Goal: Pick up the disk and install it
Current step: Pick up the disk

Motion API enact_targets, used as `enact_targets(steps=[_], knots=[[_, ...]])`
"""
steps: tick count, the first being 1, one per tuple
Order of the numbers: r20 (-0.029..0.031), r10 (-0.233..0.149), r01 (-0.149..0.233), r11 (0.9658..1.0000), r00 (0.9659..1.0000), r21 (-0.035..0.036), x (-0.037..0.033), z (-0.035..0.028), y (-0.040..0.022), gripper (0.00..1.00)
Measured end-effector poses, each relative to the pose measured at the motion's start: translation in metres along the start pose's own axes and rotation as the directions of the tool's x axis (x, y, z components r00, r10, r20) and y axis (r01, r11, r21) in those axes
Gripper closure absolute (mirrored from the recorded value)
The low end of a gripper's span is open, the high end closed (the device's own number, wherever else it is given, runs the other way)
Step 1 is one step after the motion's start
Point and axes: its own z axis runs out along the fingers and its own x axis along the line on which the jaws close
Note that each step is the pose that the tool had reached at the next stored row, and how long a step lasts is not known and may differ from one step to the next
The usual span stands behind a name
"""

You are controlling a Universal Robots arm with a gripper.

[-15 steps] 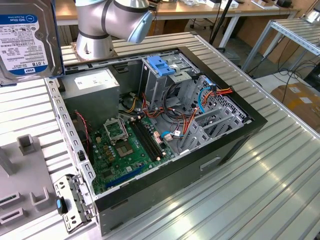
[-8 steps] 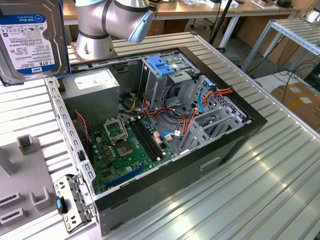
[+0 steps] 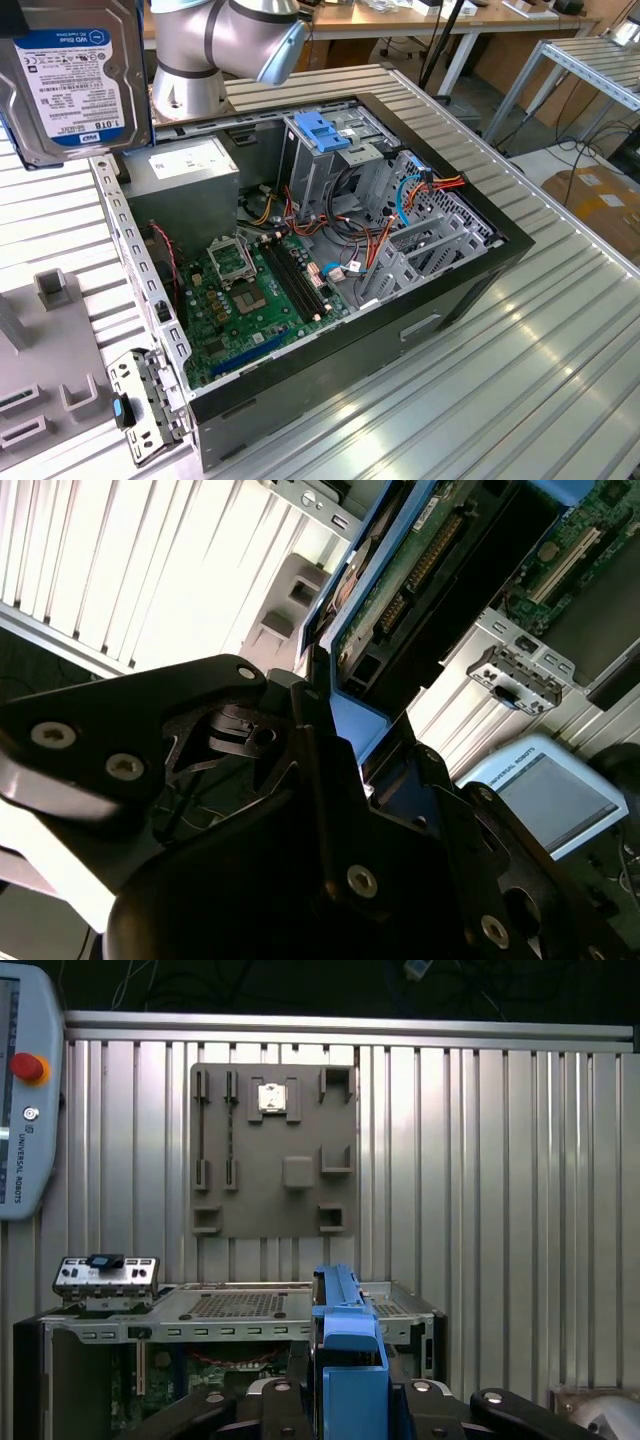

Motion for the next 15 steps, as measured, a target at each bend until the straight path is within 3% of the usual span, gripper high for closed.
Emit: enact_targets(steps=[15], knots=[[0.0000,0.000,0.000,1.0000,1.0000,0.0000,0.0028,0.0003,-0.0241,0.63]])
